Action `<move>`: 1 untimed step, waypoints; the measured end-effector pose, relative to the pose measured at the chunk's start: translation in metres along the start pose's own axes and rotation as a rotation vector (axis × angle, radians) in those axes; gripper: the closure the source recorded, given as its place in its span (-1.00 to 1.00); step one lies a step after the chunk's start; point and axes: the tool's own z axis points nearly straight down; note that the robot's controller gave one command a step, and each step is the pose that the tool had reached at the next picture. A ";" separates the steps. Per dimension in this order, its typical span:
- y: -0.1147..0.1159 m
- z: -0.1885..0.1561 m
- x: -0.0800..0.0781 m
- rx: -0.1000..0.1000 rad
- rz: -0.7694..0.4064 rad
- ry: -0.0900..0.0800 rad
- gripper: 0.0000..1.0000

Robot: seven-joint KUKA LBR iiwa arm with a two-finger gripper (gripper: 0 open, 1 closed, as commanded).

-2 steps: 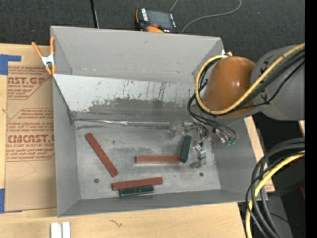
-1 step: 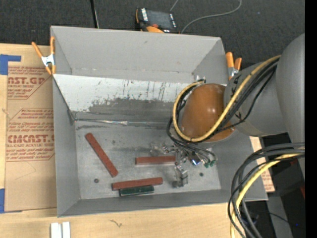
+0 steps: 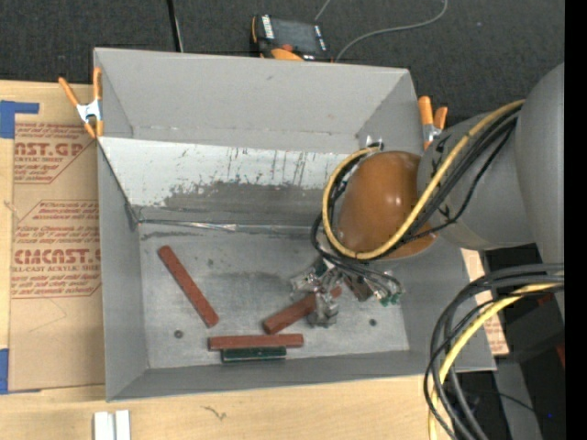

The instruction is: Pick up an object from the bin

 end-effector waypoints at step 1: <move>0.003 -0.119 -0.030 0.003 -0.269 -0.005 1.00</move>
Offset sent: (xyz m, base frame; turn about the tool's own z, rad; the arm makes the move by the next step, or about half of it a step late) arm 0.0230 0.0153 0.1167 -0.2680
